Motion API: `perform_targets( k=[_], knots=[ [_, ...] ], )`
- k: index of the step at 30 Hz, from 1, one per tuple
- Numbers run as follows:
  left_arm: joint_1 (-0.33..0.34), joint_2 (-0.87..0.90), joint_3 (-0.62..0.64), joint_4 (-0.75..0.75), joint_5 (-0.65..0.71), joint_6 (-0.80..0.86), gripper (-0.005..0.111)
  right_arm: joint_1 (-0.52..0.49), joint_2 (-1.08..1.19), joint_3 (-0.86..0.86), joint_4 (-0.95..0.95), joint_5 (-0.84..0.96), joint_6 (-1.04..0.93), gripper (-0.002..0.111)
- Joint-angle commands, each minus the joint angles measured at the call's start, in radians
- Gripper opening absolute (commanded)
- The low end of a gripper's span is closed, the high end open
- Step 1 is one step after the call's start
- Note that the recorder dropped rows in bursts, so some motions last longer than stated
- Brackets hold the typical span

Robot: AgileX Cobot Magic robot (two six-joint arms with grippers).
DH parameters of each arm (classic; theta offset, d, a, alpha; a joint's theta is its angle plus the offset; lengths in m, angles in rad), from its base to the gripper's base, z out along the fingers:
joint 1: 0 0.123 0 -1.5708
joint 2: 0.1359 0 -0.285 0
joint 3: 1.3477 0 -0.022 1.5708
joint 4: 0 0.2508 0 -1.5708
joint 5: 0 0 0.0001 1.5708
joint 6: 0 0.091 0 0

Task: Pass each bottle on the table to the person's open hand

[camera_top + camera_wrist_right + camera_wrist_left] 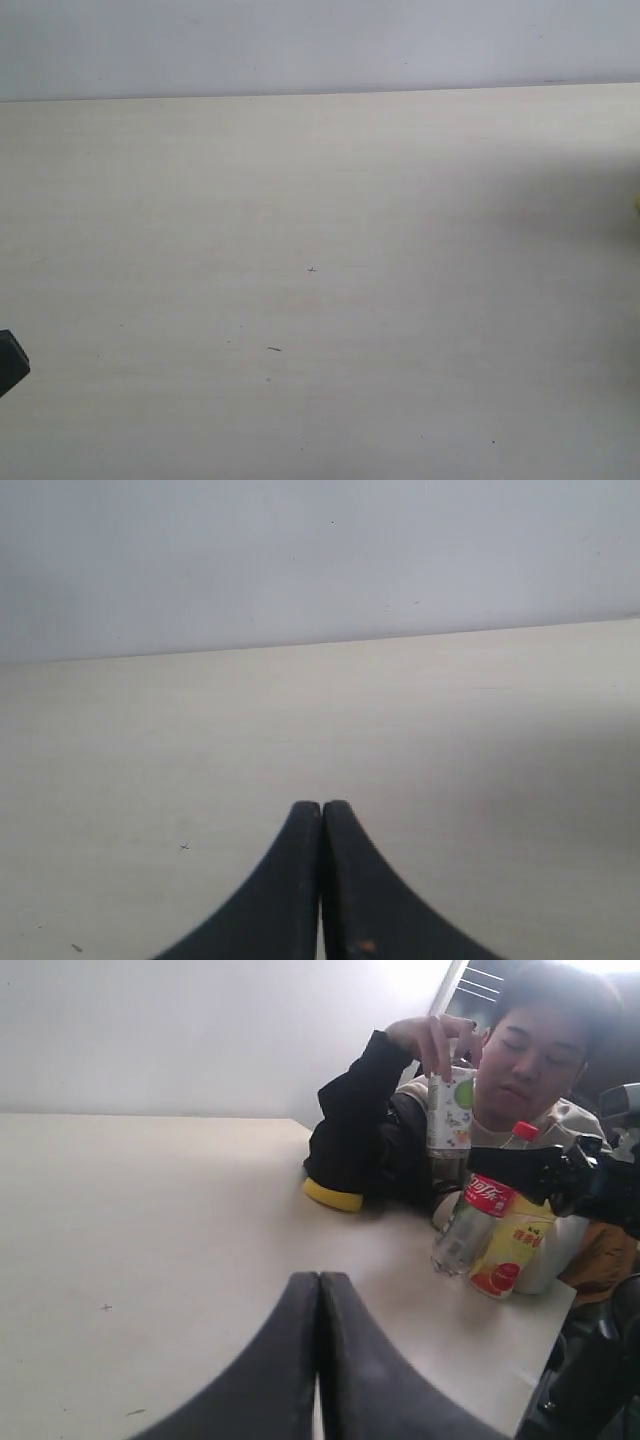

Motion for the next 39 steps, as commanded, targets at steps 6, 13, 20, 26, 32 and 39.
perform_targets(
  k=[6, 13, 20, 26, 32, 39],
  knots=[
    [0.066, -0.042, -0.001, 0.022, -0.06, 0.024, 0.001, -0.004, -0.005, 0.003, 0.0, -0.007, -0.008, 0.0],
    [0.495, -0.107, -0.001, 0.028, -0.026, -0.108, 0.001, -0.004, -0.005, 0.003, 0.0, -0.007, -0.008, 0.0],
    [0.674, -0.174, -0.001, 0.048, 0.097, 0.106, 0.001, -0.004, -0.005, 0.003, 0.0, -0.007, -0.008, 0.0],
    [0.714, -0.174, -0.001, 0.05, 0.096, 0.121, 0.001, -0.004, -0.007, 0.003, 0.0, -0.019, -0.008, 0.0],
    [0.716, -0.174, -0.001, 0.052, 0.096, 0.121, 0.001, -0.004, -0.007, 0.003, 0.0, -0.019, -0.008, 0.0],
    [0.716, -0.174, -0.001, 0.074, 0.128, 0.056, 0.001, -0.004, -0.007, 0.003, 0.0, -0.019, -0.008, 0.0]
  ],
)
